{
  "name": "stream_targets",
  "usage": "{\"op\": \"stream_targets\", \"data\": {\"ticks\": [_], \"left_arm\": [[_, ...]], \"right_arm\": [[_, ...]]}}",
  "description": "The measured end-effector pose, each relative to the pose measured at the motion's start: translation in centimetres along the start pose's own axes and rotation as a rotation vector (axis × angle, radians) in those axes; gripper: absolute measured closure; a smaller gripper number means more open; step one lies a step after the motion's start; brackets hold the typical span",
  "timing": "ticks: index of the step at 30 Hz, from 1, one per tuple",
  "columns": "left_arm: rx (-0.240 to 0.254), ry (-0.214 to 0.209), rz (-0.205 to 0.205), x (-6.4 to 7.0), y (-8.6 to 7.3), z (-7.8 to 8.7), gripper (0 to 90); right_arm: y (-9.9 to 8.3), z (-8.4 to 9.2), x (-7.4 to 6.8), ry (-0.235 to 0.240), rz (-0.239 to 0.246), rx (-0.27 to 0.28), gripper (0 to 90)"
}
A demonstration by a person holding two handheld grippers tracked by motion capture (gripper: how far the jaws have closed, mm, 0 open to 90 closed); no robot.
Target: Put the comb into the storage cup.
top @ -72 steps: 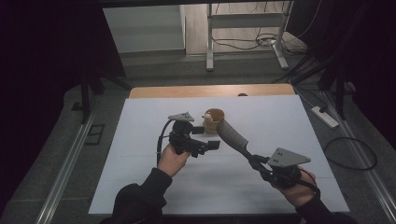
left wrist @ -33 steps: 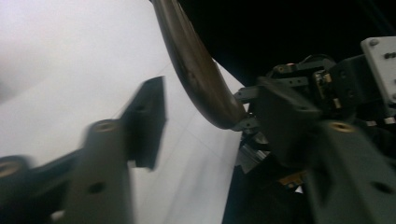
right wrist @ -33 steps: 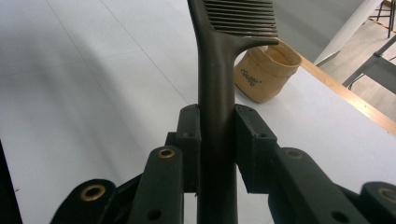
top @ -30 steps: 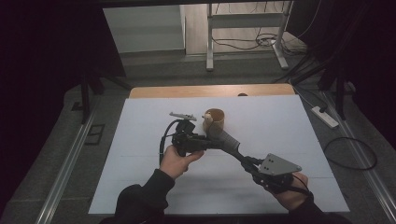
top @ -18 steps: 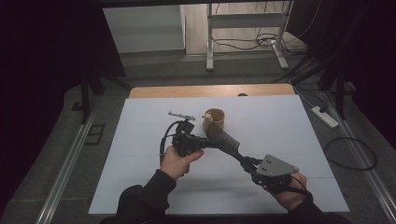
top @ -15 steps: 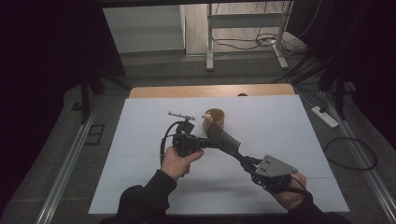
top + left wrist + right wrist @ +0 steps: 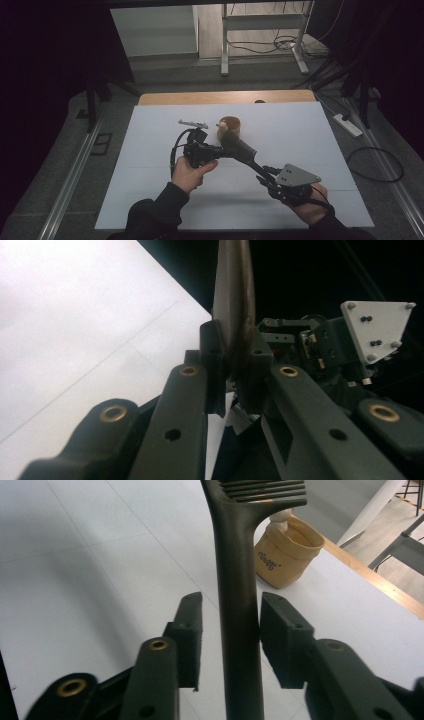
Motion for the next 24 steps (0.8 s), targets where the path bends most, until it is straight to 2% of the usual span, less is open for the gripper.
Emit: {"op": "stream_targets", "data": {"ticks": [11, 24], "left_arm": [[0.007, 0.023, -0.031, -0.1, 0.1, 0.4, 82.7], [-0.004, 0.087, -0.083, 0.0, 0.3, 1.0, 82.7]], "right_arm": [[-0.6, -0.5, 0.3, 0.025, -0.062, -0.045, 44.2], [-1.3, -0.6, 0.8, 0.046, -0.150, -0.090, 23.8]]}}
Point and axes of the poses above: each handheld gripper's, and its own axes: z roughly backward along the jaws, y roughly out of its top, x roughly to its right, the point moved 8 cm from there along -z, roughly forward along the jaws, and after that the axes turned 3 degrees about y, right-handed, at the moved point
